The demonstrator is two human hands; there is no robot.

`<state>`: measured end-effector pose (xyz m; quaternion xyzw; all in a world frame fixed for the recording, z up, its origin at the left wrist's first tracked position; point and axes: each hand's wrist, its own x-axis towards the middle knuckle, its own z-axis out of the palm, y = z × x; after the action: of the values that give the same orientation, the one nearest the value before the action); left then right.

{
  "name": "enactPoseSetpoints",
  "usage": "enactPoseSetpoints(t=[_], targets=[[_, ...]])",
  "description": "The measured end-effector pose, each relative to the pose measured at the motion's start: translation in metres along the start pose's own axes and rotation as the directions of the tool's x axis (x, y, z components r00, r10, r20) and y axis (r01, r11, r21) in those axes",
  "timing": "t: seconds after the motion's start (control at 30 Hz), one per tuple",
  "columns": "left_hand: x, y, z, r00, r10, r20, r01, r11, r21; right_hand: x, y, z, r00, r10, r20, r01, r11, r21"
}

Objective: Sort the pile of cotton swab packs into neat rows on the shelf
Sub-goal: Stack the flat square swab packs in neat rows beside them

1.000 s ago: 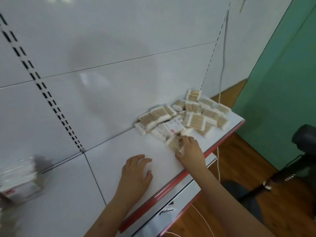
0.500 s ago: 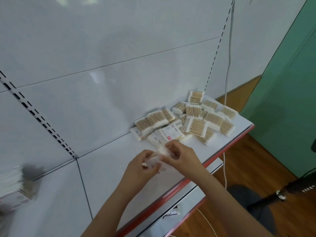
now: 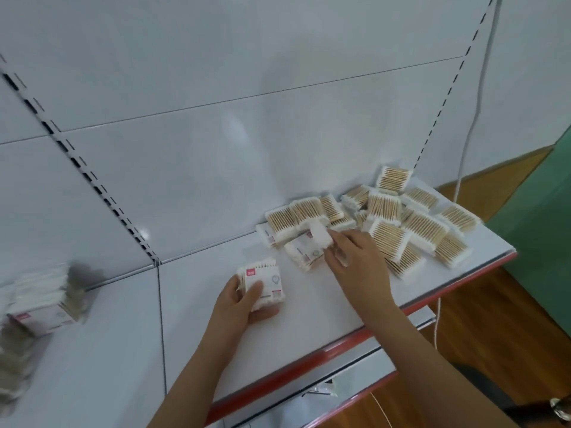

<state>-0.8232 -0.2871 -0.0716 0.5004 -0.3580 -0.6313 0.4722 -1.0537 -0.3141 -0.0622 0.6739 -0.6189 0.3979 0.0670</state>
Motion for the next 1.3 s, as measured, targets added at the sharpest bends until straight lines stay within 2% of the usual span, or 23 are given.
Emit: enactPoseSetpoints(t=[0.07,0.13,0.2,0.3,0.43,0.5,0.6,0.7,0.8,0.87,0.93,1.03,1.1,1.2,1.3], targets=[[-0.001,-0.006,0.000,0.998,0.052,-0.040,-0.053,0.998,-0.026,-0.008,-0.027,-0.004,0.994,0.108,-0.016,-0.104,0.983,0.153],[-0.002,-0.010,0.000,0.993,0.109,-0.054,-0.109,0.994,0.001,-0.018,-0.059,0.000,0.988,0.148,0.052,-0.155,0.970,0.185],[-0.006,-0.011,-0.001,0.985,0.172,-0.018,-0.171,0.983,0.062,-0.027,-0.082,0.009,0.979,0.127,0.160,-0.160,0.964,0.213],[-0.014,-0.009,0.001,0.969,0.244,0.049,-0.249,0.941,0.230,-0.029,-0.097,0.012,0.936,0.112,0.333,-0.243,0.892,0.382],[-0.011,-0.009,0.001,0.961,0.272,-0.049,-0.249,0.929,0.274,-0.029,-0.087,0.005,0.915,-0.060,0.399,-0.176,0.831,0.528],[-0.007,-0.012,-0.001,0.962,0.261,-0.081,-0.229,0.933,0.277,-0.023,-0.066,0.010,0.945,-0.028,0.324,-0.130,0.881,0.455],[-0.004,-0.015,-0.001,0.965,0.225,-0.133,-0.190,0.954,0.233,-0.010,-0.029,0.024,0.969,0.122,0.217,-0.148,0.983,0.109],[0.000,-0.015,-0.002,0.975,0.150,-0.162,-0.147,0.989,0.030,-0.005,-0.014,0.041,0.937,0.166,0.307,-0.104,0.973,-0.208],[0.000,-0.014,-0.001,0.980,0.133,-0.150,-0.141,0.989,-0.041,-0.006,-0.015,0.046,0.946,0.160,0.283,-0.078,0.957,-0.279],[-0.001,-0.013,0.000,0.981,0.127,-0.144,-0.135,0.990,-0.050,-0.007,-0.016,0.043,0.960,0.155,0.232,-0.110,0.974,-0.197],[-0.001,-0.012,-0.001,0.983,0.120,-0.141,-0.129,0.990,-0.058,-0.008,-0.018,0.036,0.960,0.153,0.233,-0.152,0.988,-0.021],[-0.003,-0.010,0.000,0.984,0.121,-0.130,-0.130,0.989,-0.066,-0.013,-0.026,0.023,0.955,0.172,0.244,-0.234,0.937,0.258],[-0.004,-0.009,0.000,0.984,0.138,-0.114,-0.145,0.988,-0.056,-0.016,-0.034,0.015,0.966,0.152,0.208,-0.223,0.898,0.379],[-0.004,-0.007,0.000,0.984,0.161,-0.083,-0.165,0.985,-0.053,-0.021,-0.041,0.011,0.971,-0.047,0.232,-0.073,0.874,0.480],[-0.004,-0.006,0.001,0.984,0.170,-0.060,-0.174,0.982,-0.070,-0.020,-0.044,0.011,0.903,-0.247,0.351,0.009,0.829,0.560]])
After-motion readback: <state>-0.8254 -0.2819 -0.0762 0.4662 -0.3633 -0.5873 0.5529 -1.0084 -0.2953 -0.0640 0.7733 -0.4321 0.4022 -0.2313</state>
